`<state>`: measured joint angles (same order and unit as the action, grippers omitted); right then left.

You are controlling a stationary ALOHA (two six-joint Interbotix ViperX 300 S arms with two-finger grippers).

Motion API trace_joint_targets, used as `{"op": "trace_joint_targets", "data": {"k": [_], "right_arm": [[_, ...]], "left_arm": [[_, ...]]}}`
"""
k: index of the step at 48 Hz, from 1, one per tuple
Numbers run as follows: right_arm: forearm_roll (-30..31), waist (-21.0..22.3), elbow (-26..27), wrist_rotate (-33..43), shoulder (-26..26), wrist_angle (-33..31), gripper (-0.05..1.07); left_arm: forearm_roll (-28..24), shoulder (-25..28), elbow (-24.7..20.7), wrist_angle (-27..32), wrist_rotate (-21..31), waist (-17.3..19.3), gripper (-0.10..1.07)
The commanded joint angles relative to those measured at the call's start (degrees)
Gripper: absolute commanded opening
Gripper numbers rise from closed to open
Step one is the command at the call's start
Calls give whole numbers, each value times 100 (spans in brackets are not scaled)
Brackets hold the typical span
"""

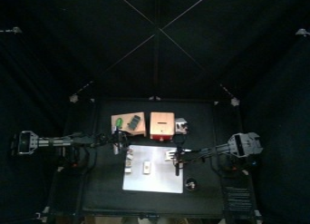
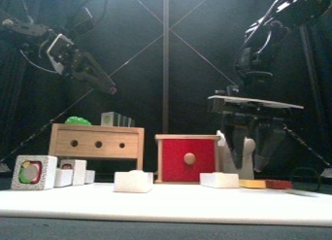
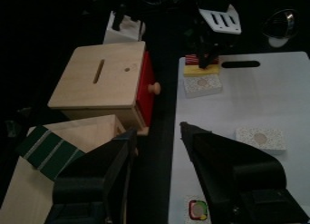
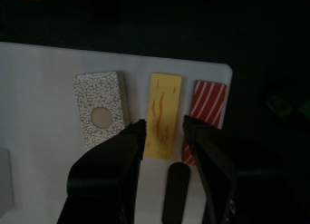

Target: Grab egg part of sushi

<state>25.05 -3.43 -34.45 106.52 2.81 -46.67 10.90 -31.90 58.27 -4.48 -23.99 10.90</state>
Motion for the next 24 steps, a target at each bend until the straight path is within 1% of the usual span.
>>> {"op": "trace_joint_targets", "data": {"k": [1, 11, 24], "right_arm": [[9, 26, 88, 0, -88, 9, 77], [0, 26, 88, 26, -44, 44, 77], [18, 62, 62, 0, 132, 413, 78]], "left_arm": [[9, -9, -62, -53, 9, -9, 82], [9, -9, -53, -62, 0, -9, 82], [9, -9, -9, -53, 9, -9, 82]]}}
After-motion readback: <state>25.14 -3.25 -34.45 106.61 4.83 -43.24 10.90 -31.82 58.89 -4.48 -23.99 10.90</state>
